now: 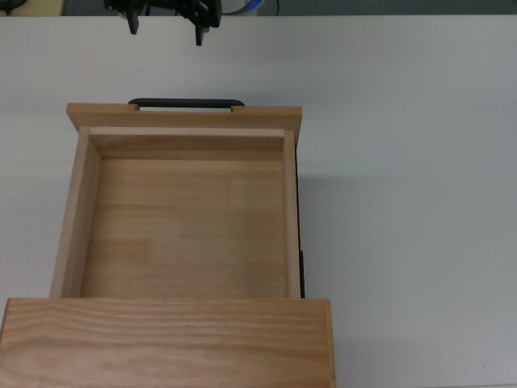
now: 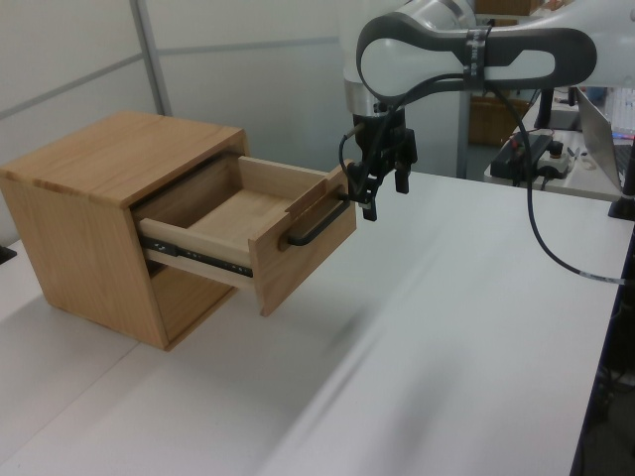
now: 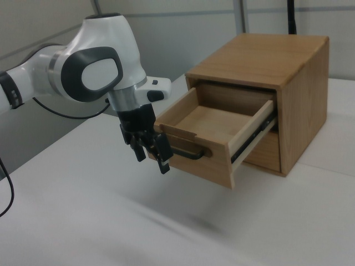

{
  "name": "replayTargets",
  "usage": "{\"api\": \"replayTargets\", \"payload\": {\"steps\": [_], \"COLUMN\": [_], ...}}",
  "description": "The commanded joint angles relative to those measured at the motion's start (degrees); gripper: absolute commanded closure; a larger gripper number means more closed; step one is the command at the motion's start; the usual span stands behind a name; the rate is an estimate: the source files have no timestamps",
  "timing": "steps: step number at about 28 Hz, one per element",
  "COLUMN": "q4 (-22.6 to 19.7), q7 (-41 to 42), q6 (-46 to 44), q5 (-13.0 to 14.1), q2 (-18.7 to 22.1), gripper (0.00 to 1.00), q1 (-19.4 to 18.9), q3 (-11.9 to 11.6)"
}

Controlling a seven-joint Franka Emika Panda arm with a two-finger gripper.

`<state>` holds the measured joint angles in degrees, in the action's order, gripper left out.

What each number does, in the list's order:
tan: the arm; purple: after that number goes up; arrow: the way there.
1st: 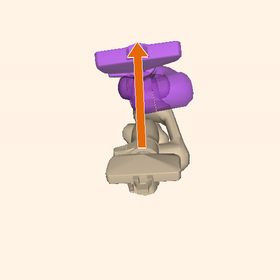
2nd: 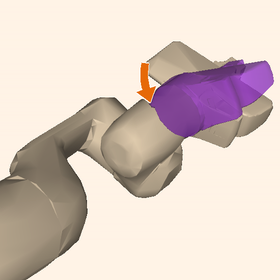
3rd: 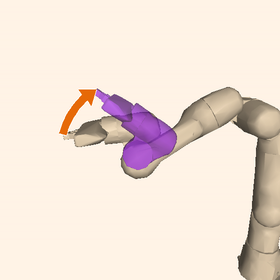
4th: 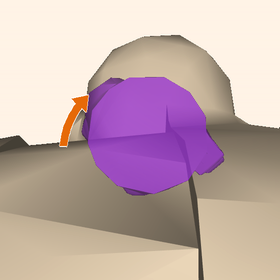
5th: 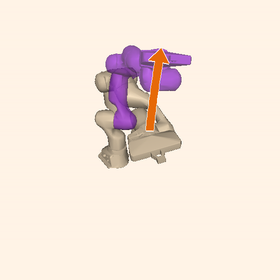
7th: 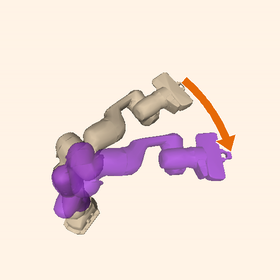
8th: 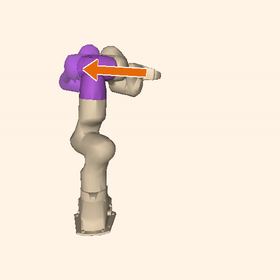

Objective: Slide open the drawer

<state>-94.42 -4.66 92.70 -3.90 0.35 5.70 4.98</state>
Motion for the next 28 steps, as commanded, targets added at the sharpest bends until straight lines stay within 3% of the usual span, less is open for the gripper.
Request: {"api": "replayTargets", "payload": {"steps": [1, 28], "q4": [0.0, 0.3], "q7": [3.9, 5.0], "q6": [-0.6, -0.6], "q5": [-0.3, -0.4], "q2": [-0.4, -1.1], "gripper": [0.0, 0.0], "q1": [-0.3, -0.5], "q3": [0.3, 1.7]}}
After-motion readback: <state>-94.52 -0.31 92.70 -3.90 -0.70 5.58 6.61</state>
